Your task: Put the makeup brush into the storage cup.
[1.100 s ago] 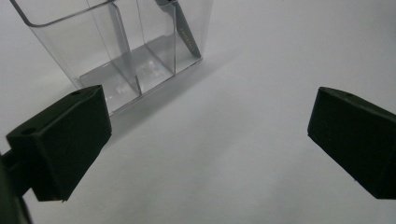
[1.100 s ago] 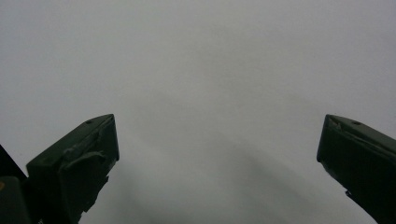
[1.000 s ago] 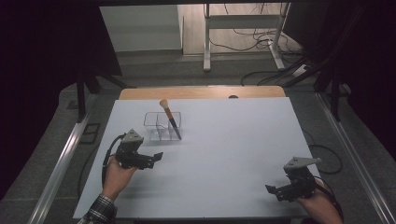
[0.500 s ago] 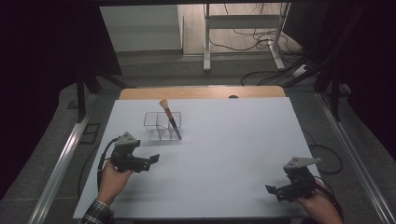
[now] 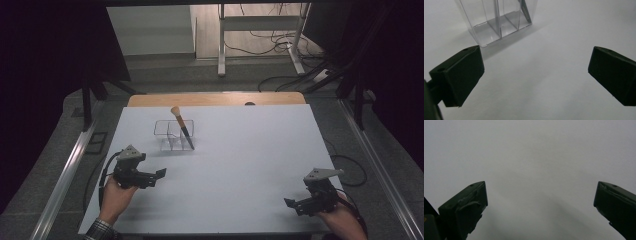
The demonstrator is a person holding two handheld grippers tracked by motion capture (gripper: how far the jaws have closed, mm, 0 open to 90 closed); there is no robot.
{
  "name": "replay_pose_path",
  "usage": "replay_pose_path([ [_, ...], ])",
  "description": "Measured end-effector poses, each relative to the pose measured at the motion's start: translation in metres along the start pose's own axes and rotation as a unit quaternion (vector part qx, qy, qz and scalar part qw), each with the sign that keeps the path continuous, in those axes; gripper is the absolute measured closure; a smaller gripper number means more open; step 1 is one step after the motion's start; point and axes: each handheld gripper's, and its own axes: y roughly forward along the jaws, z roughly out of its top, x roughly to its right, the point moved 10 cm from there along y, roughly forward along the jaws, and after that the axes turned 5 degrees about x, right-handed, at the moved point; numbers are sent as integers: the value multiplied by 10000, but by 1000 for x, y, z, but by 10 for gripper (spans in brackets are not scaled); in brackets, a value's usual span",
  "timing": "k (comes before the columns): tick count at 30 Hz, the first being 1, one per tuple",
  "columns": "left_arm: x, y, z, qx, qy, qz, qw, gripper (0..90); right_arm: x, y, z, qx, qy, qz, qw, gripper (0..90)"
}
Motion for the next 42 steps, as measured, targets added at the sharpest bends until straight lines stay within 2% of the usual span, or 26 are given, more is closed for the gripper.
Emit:
replay_pose_path([
  [10,-1,-8,-7,-35,-56,56,10000,11,0,0,0,-2,-3,-2,10000,0],
  [18,-2,-15,-14,-97,-7,134,9999,11,0,0,0,-7,-5,-12,10000,0],
  [31,-3,-25,-22,-98,-53,201,9997,11,0,0,0,3,7,-13,10000,0],
  [42,-4,-34,-32,-200,-57,297,9993,11,0,0,0,-11,1,-24,10000,0],
])
